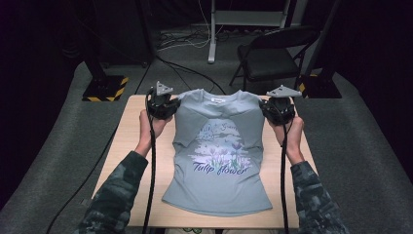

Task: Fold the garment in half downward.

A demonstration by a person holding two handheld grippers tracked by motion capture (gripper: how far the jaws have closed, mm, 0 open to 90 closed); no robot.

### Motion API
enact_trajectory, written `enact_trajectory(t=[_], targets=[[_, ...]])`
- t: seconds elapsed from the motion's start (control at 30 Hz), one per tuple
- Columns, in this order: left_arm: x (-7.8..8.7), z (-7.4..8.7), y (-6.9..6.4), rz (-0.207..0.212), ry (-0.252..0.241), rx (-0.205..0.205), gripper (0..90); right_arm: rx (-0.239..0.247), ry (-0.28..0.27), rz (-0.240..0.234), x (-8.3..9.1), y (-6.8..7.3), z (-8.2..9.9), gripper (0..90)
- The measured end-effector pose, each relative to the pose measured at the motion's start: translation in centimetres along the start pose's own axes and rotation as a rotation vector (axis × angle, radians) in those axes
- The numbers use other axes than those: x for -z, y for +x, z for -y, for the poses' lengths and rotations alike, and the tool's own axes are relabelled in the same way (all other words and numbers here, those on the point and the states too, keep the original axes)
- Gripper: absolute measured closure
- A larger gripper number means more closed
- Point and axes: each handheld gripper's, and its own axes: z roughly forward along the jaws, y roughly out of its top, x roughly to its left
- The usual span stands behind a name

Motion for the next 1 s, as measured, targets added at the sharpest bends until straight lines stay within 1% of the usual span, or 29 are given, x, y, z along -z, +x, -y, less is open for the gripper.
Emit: enact_trajectory(t=[0.07, 0.1, 0.13, 0.17, 0.23, 0.27, 0.33, 0.37, 0.4, 0.47, 0.6, 0.7, 0.87, 0.93, 0.97, 1.0], targets=[[0.4, 0.8, -0.2, 0.02, 0.014, 0.007, 84.8, 0.01, 0.005, -0.01, 0.5, 0.5, 0.5, 84.9], [0.5, 1.1, -0.3, 0.027, 0.025, 0.005, 84.8, 0.015, 0.007, -0.018, 0.7, 0.7, 0.8, 84.9], [0.5, 1.1, -0.3, 0.027, 0.025, 0.005, 84.8, 0.015, 0.007, -0.018, 0.7, 0.7, 0.8, 84.9], [0.7, 1.6, -0.4, 0.04, 0.034, 0.003, 84.8, 0.02, 0.012, -0.022, 1.0, 1.0, 1.1, 84.9], [1.1, 2.3, -0.6, 0.058, 0.042, 0.01, 84.7, 0.034, 0.023, -0.033, 1.6, 1.5, 1.8, 84.9], [1.4, 3.0, -0.8, 0.076, 0.05, 0.014, 84.7, 0.04, 0.035, -0.04, 2.0, 1.9, 2.5, 84.9], [1.8, 3.6, -1.0, 0.087, 0.056, 0.012, 84.7, 0.047, 0.046, -0.047, 2.5, 2.3, 3.2, 84.9], [1.8, 3.6, -1.0, 0.087, 0.056, 0.012, 84.7, 0.047, 0.046, -0.047, 2.5, 2.3, 3.2, 84.9], [2.1, 4.1, -1.3, 0.097, 0.06, 0.012, 84.7, 0.05, 0.052, -0.051, 2.7, 2.5, 3.6, 84.9], [2.6, 4.8, -1.7, 0.112, 0.067, 0.004, 84.6, 0.06, 0.069, -0.059, 3.4, 3.0, 4.7, 84.9], [3.4, 6.0, -2.2, 0.141, 0.09, -0.007, 84.5, 0.06, 0.086, -0.077, 4.3, 3.5, 6.3, 84.8], [4.1, 7.1, -2.8, 0.168, 0.107, -0.01, 84.4, 0.066, 0.101, -0.09, 5.0, 4.1, 7.5, 84.7], [5.0, 9.4, -3.9, 0.217, 0.138, -0.013, 84.2, 0.077, 0.151, -0.123, 5.7, 5.2, 9.9, 84.6], [5.2, 10.4, -4.3, 0.222, 0.156, -0.023, 84.0, 0.086, 0.18, -0.131, 5.7, 5.7, 11.0, 84.5], [5.3, 10.9, -4.4, 0.233, 0.162, -0.013, 84.0, 0.087, 0.191, -0.134, 5.7, 5.8, 11.6, 84.5], [5.4, 11.4, -4.5, 0.237, 0.173, -0.015, 83.9, 0.079, 0.201, -0.142, 5.7, 5.9, 12.1, 84.5]])
